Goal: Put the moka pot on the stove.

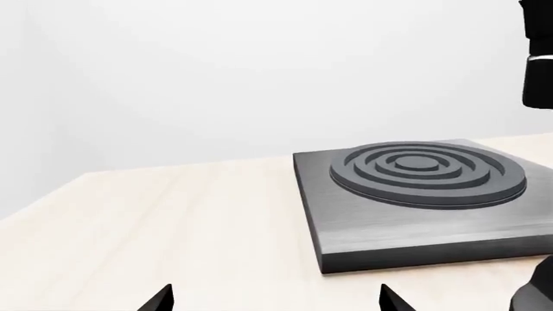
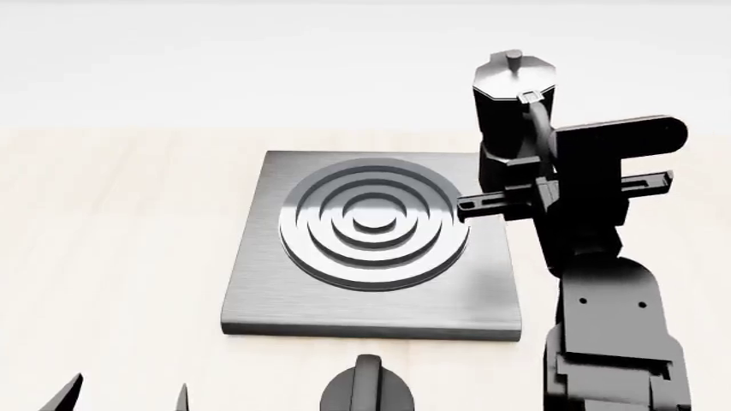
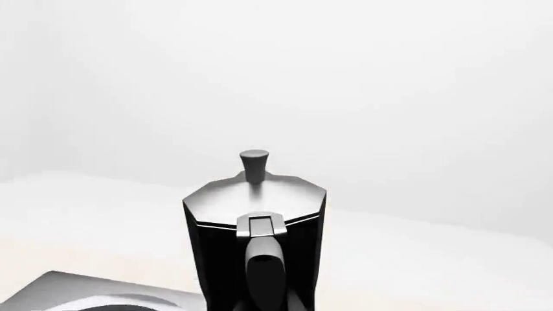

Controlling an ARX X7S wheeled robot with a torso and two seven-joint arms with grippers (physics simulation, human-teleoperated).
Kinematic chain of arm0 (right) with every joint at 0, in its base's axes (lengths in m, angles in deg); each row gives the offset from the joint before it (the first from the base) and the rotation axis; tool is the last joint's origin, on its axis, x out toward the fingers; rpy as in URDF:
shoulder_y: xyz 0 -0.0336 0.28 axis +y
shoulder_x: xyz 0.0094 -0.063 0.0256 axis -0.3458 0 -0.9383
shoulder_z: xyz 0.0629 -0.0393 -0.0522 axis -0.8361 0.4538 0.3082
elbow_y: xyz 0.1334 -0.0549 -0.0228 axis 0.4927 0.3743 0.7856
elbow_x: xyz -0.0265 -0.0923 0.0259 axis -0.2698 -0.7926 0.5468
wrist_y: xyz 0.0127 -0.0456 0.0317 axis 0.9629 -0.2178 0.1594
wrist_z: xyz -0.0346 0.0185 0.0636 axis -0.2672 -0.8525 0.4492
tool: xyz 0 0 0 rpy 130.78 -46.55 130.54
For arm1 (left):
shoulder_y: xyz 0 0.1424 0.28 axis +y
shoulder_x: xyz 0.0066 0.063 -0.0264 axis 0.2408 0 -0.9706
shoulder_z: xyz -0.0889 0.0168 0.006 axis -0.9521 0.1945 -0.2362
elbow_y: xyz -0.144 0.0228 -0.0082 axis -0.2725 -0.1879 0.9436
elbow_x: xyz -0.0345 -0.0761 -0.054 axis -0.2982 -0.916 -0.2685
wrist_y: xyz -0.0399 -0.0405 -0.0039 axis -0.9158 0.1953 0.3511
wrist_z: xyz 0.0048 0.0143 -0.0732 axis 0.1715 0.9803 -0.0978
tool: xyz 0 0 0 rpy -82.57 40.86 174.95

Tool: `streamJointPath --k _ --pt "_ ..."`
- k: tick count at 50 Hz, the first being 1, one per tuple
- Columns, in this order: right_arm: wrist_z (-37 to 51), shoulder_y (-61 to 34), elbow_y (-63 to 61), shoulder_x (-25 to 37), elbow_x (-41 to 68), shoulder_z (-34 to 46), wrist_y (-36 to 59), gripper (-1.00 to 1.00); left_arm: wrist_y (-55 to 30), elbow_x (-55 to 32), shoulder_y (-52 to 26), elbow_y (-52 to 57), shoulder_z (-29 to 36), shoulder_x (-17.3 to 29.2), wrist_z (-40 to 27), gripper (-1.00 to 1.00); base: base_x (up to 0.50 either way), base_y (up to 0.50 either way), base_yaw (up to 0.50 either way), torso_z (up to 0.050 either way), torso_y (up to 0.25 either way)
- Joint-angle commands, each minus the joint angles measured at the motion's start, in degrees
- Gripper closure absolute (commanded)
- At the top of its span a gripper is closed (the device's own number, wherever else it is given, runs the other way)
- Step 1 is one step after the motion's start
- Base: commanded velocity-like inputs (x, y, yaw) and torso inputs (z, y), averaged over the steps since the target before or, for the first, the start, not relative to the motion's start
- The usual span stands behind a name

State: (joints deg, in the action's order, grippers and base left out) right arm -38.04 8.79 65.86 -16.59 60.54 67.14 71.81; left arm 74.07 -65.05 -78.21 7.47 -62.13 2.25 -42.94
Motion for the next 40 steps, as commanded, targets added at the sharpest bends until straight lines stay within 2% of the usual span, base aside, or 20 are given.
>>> streamJointPath --k 1,40 --pt "-1.54 -6.61 10.7 -2.25 1.03 -1.15 -8.39 1.0 2.2 -0.36 -0.04 -0.79 -0.11 -0.18 0.32 -1.0 0.0 0.0 0.0 0.0 0.0" --pt "-5.53 -7.0 11.08 -8.78 0.12 -7.34 -6.71 1.0 2.35 -1.1 -0.26 -0.84 0.79 0.48 -0.6 -1.0 0.0 0.0 0.0 0.0 0.001"
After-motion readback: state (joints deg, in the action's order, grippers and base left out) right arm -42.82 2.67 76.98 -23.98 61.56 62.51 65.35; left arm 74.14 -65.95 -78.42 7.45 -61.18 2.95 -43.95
